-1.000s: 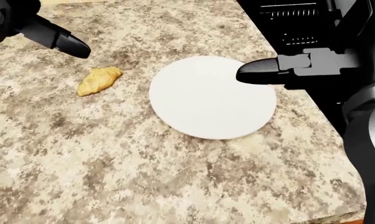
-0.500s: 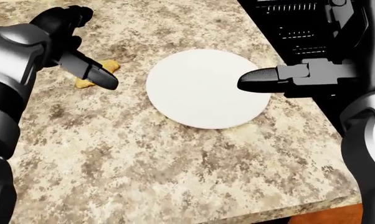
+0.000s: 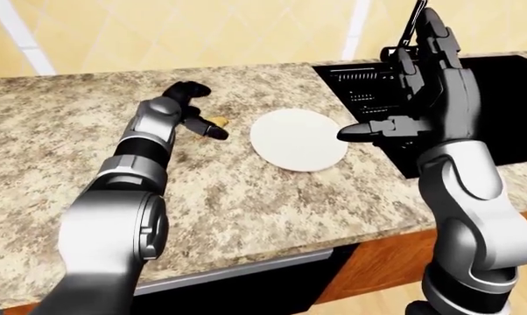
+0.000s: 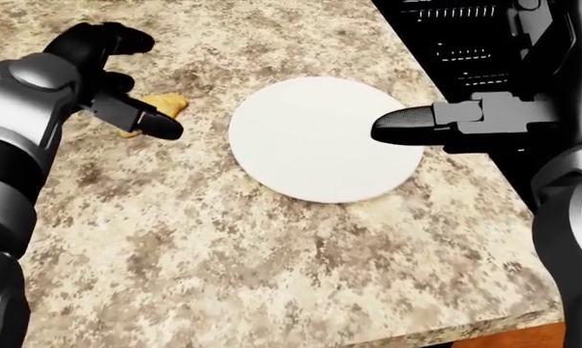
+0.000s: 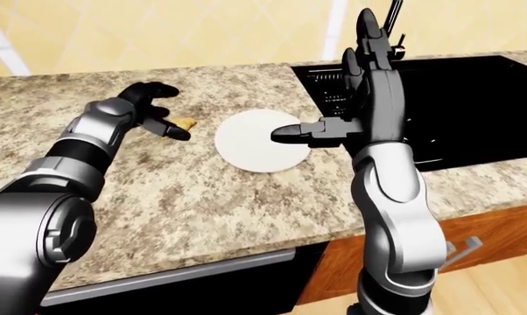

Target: Place the pastries on the plates.

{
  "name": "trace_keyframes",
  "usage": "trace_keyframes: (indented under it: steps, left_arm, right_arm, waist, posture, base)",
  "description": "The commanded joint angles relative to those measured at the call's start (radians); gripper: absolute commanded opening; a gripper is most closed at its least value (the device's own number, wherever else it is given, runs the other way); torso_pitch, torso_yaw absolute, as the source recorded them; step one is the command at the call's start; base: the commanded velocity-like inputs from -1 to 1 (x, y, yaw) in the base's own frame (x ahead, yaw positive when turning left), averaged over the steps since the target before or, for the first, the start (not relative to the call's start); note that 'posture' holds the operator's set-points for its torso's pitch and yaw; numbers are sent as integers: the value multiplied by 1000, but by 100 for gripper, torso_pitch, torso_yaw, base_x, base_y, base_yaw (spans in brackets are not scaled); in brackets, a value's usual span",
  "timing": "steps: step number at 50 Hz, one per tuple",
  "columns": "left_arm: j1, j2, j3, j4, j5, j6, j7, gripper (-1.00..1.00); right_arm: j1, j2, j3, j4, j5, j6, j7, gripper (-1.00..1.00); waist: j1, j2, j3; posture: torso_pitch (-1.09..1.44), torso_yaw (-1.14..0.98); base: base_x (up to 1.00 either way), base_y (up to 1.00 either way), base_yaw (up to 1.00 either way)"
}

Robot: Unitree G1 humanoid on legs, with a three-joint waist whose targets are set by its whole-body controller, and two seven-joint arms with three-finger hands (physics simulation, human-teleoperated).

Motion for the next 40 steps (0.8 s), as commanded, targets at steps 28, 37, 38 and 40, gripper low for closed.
trace_keyframes:
  steps: [28, 37, 38, 40]
  left_arm:
    - [33, -41, -60, -41, 195, -79, 35, -28]
    - [57, -57, -80, -45, 245, -95, 39, -78]
    - [59, -58, -82, -44, 251, -95, 42, -84]
    - [57, -57, -85, -42, 261, -95, 40, -87]
  right_arm:
    - [-17, -20, -21, -42, 13, -22, -4, 100]
    - [-14, -16, -16, -36, 10, -30, -5, 100]
    - [-14, -17, -21, -43, 14, -25, -4, 100]
    - [-15, -19, -20, -41, 13, -25, -4, 100]
  waist:
    - [-4, 5, -36]
    - [-6, 6, -38]
    - [-6, 7, -38]
    - [-6, 7, -38]
  posture:
    - [0, 0]
    - [0, 0]
    - [0, 0]
    - [0, 0]
  base:
    - [0, 0, 0]
    - [0, 0, 0]
    - [0, 0, 0]
    - [0, 0, 0]
